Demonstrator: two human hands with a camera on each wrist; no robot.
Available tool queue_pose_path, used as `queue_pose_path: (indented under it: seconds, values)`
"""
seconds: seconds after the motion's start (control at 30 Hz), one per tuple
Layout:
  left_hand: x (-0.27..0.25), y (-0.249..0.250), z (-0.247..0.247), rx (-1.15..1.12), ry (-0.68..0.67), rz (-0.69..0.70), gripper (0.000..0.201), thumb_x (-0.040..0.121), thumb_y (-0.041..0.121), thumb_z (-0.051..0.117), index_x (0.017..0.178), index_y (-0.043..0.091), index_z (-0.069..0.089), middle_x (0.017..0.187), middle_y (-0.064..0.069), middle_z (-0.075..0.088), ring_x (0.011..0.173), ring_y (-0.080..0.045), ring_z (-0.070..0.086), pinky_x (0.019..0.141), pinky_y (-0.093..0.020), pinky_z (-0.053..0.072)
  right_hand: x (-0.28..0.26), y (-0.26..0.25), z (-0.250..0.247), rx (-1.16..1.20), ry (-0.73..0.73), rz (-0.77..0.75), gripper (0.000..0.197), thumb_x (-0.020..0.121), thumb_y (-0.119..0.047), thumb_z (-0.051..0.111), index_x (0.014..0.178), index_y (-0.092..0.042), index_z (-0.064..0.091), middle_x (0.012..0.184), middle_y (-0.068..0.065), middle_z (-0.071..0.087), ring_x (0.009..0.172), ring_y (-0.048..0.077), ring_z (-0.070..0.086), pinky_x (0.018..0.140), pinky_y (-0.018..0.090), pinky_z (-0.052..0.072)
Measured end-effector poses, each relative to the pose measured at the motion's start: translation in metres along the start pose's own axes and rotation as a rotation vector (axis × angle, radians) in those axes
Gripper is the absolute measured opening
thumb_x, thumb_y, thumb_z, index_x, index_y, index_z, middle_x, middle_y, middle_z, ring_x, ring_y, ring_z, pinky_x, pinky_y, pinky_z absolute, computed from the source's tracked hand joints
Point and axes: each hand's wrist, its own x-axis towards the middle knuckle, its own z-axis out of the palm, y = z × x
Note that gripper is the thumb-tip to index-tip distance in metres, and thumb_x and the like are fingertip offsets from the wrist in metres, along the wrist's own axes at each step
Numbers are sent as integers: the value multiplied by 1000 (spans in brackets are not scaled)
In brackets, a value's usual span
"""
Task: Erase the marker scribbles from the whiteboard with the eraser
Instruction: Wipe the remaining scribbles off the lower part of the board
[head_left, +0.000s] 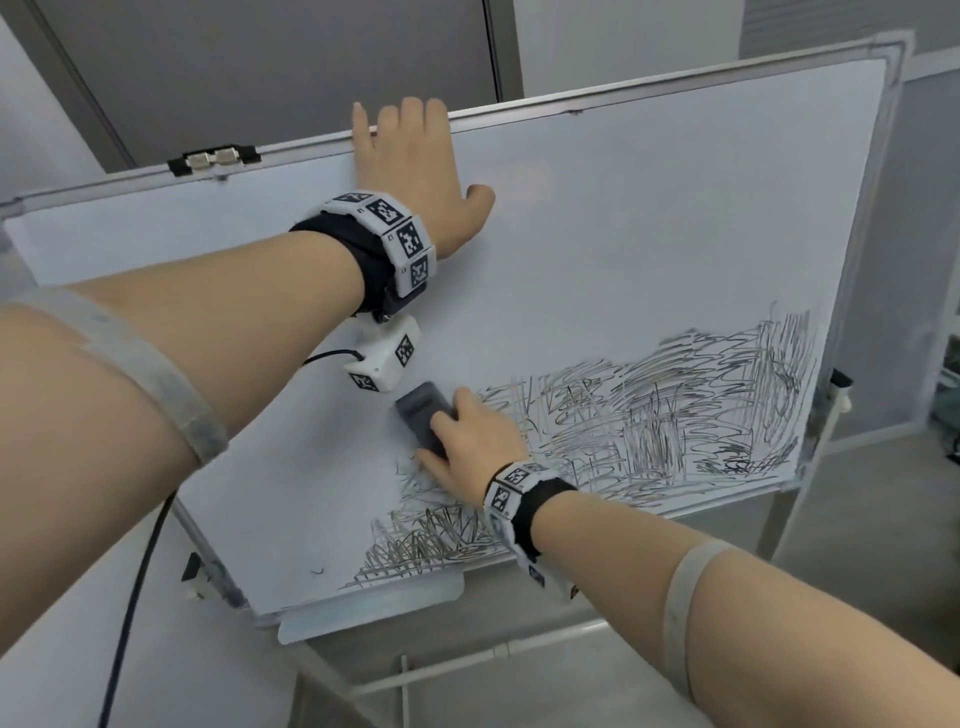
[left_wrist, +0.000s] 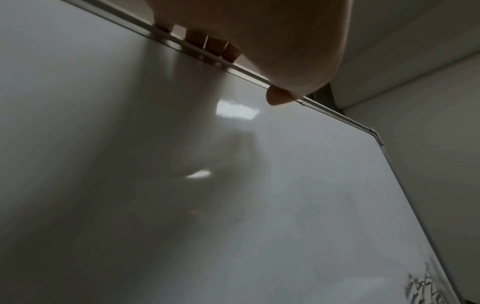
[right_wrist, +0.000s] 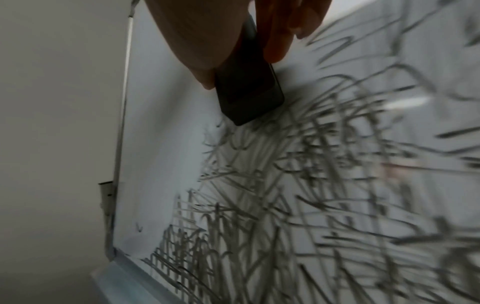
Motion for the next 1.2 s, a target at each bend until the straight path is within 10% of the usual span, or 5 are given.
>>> queue_pose_path:
  seconds: [0.47, 0.8, 1.2]
  values:
    - [3, 23, 23, -23, 126, -48, 73, 69, 50, 46, 124, 1, 45, 120, -14, 50, 114, -38, 46, 119, -58, 16, -27, 83, -20, 8, 63, 217, 35, 85, -49, 63, 85, -16, 51, 92, 4, 41, 53, 21, 36, 47, 27, 35]
    - [-3, 31, 28, -17, 177, -64, 80, 72, 52, 44, 130, -1, 41, 129, -17, 47, 124, -41, 41, 120, -60, 11, -13, 29, -3, 74, 58, 79, 34, 88, -46, 61, 83, -14, 50, 90, 5, 39, 59, 19, 33, 46, 27, 33]
    - [4, 33, 30, -10, 177, -123, 75, 72, 53, 44, 125, 0, 43, 127, -17, 47, 123, -41, 42, 120, -61, 10, -53, 137, -35, -27, 59, 265, 36, 87, -48, 61, 86, -14, 53, 91, 4, 43, 56, 20, 37, 47, 28, 40]
